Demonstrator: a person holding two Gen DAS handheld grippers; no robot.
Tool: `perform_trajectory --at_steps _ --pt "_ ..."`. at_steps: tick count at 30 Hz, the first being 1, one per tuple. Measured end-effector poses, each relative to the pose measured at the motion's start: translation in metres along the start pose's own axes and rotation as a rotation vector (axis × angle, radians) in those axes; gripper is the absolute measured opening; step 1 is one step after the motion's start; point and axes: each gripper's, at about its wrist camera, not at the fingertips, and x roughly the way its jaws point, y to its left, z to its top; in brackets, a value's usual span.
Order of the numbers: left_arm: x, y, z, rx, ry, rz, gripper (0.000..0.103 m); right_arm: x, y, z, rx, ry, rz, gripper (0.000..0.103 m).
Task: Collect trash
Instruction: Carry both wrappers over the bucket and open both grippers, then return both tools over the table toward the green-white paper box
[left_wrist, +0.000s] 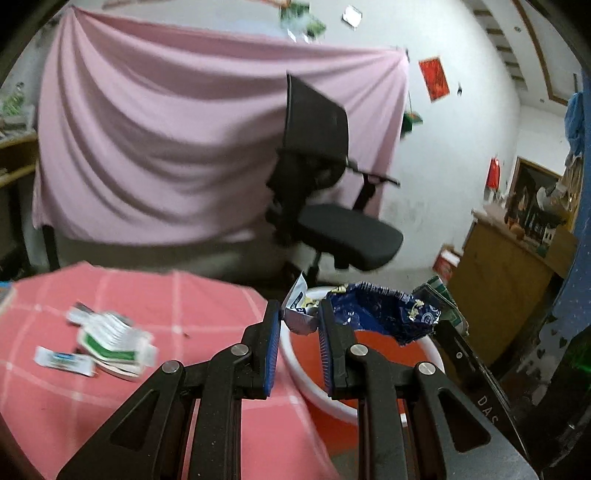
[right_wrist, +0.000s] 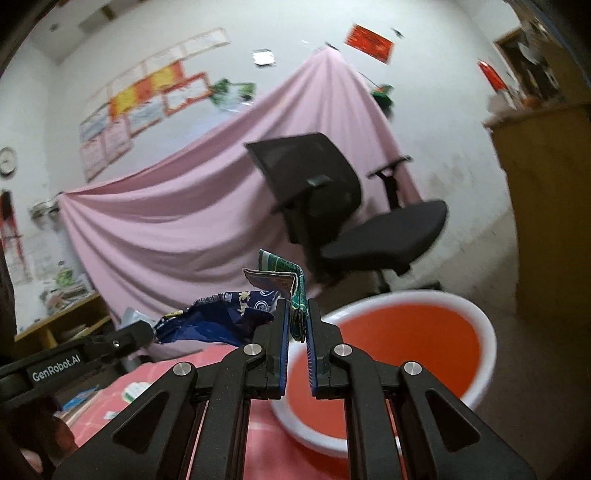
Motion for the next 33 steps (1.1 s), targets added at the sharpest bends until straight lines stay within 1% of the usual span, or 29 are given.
perform_trajectory --at_steps 1,3,8,10,14,17,19,20,21,22,23,28,31,32,33 --pt "0.006 -0.002 0.001 -0.006 0.019 0.0 0.016 0.004 -0.005 -0.001 0.015 0.025 -0.014 0.007" --pt "0.024 -0.005 0.001 -0.026 0.084 0.004 0.016 0.012 -0.013 -0.004 0.048 0.069 -0.034 0.007" --pt "0.056 0.0 -0.007 -0.114 0.217 -0.008 0.017 0.021 -0.032 -0.011 0.097 0.147 -0.078 0.009" --pt "0.062 -0.001 -0.01 -0.123 0.242 -0.004 0.017 0.024 -0.036 -0.013 0.107 0.167 -0.091 0.01" --pt "0.07 -0.004 -0.013 -0.124 0.261 0.007 0.017 0.027 -0.041 -0.016 0.115 0.195 -0.112 0.01" --pt "0.073 -0.005 -0.013 -0.123 0.284 -0.001 0.018 0.029 -0.043 -0.019 0.118 0.217 -0.127 0.011" --pt "0.073 -0.004 -0.015 -0.118 0.304 0.009 0.028 0.032 -0.044 -0.019 0.121 0.227 -0.135 0.014" --pt "0.075 -0.004 -0.014 -0.121 0.31 0.008 0.037 0.031 -0.045 -0.02 0.124 0.23 -0.142 0.017" --pt "0.075 -0.002 -0.015 -0.128 0.308 0.004 0.041 0.032 -0.045 -0.019 0.127 0.231 -0.146 0.024" --pt "0.074 -0.001 -0.015 -0.131 0.304 0.004 0.042 0.031 -0.045 -0.019 0.129 0.228 -0.145 0.029" --pt "0.073 0.0 -0.015 -0.126 0.299 0.011 0.042 0.031 -0.045 -0.02 0.128 0.228 -0.145 0.031" --pt "0.059 0.007 -0.015 -0.106 0.272 0.053 0.042 0.03 -0.04 -0.02 0.11 0.223 -0.14 0.031" --pt "0.046 0.013 -0.015 -0.087 0.231 0.093 0.042 0.024 -0.031 -0.017 0.086 0.181 -0.106 0.035" --pt "0.04 0.015 -0.014 -0.076 0.211 0.117 0.042 0.019 -0.026 -0.015 0.07 0.148 -0.078 0.04" --pt "0.031 0.018 -0.013 -0.067 0.179 0.154 0.042 0.014 -0.02 -0.013 0.054 0.116 -0.057 0.048"
